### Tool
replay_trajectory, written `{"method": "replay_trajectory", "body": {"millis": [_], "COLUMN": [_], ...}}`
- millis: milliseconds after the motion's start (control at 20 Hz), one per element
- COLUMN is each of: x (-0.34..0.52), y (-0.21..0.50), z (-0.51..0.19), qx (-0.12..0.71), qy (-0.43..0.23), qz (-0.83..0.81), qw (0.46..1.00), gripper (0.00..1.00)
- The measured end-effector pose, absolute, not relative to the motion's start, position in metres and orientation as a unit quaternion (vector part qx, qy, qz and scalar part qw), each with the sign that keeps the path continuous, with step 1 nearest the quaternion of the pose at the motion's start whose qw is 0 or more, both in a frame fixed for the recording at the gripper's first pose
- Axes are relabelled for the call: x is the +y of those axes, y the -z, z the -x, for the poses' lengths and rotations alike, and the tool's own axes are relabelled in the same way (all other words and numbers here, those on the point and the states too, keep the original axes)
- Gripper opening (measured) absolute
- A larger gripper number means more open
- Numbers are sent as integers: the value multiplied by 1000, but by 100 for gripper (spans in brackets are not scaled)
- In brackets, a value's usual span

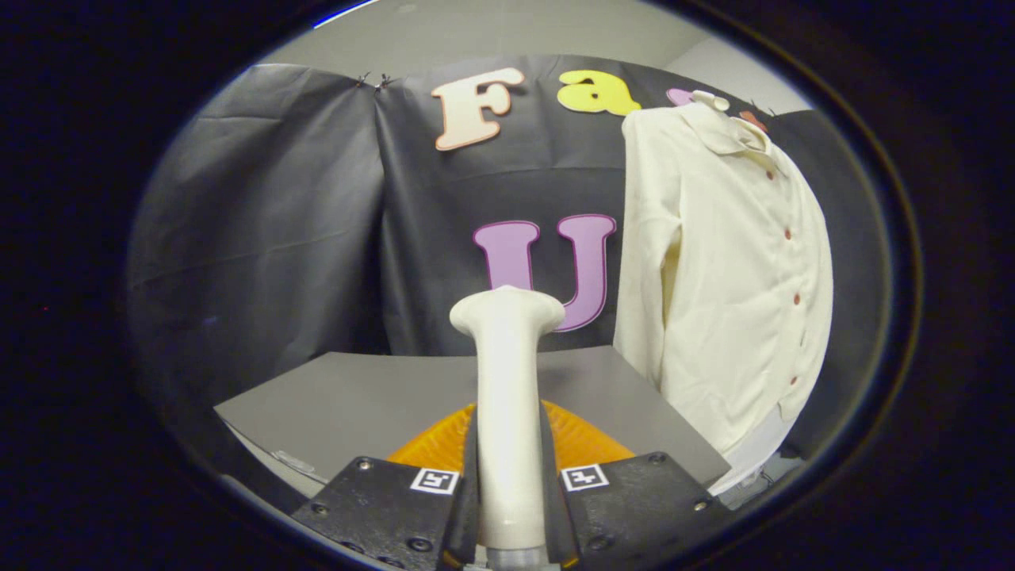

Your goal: Iron the clothes twice with a garment steamer, once on the left side and once on the right side.

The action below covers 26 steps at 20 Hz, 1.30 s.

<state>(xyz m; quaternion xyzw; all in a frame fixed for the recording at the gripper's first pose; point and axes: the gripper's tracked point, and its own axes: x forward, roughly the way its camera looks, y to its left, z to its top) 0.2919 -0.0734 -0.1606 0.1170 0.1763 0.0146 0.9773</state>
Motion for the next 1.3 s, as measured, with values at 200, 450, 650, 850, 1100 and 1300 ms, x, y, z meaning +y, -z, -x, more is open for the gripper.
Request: {"method": "replay_trajectory", "body": {"millis": [200,450,650,850,1100,1300], "x": [-95,-122,-153,-186,-234,-272], "y": [144,114,94,83,73,81], "z": [-268,-243,-233,-230,-233,-248], "qx": [152,110,80,55,9,-3], "qy": [-14,-22,-12,2,33,62], "qz": [-107,-118,-101,-102,-92,-79], "qw": [982,987,992,993,995,995], "gripper": [33,33,33,33,33,32]}}
